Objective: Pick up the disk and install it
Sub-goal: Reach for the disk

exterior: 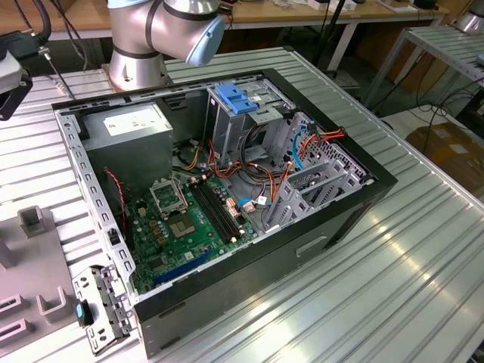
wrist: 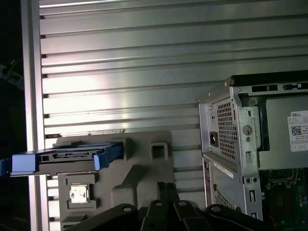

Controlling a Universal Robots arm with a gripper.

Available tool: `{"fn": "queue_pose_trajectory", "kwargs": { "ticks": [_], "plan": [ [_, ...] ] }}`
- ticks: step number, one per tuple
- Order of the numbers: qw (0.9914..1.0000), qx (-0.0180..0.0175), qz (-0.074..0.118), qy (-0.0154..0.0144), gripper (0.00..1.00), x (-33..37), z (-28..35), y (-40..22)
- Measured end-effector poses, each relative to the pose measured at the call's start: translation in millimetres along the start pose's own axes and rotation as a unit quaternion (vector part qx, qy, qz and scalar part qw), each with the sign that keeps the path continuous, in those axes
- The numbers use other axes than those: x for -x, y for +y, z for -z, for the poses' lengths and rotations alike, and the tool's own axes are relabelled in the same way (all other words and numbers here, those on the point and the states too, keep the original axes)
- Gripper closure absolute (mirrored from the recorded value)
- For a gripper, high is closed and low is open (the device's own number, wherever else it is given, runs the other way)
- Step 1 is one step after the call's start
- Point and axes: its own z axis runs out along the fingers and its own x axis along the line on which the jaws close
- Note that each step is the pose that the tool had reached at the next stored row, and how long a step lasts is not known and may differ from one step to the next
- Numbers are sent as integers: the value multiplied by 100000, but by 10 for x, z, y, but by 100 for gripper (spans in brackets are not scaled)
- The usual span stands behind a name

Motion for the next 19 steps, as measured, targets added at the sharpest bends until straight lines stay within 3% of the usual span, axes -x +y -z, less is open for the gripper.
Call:
{"fn": "queue_pose_trajectory", "kwargs": {
  "ticks": [10,13,15,19],
  "plan": [
    [100000,-2,-2,3,89,-163,-4,-13],
    [100000,-5,-25,2,89,-330,-9,-16],
    [100000,-2,-23,3,89,-406,-10,-22],
    [100000,-1,-32,-2,89,-654,-16,-40]
  ]
}}
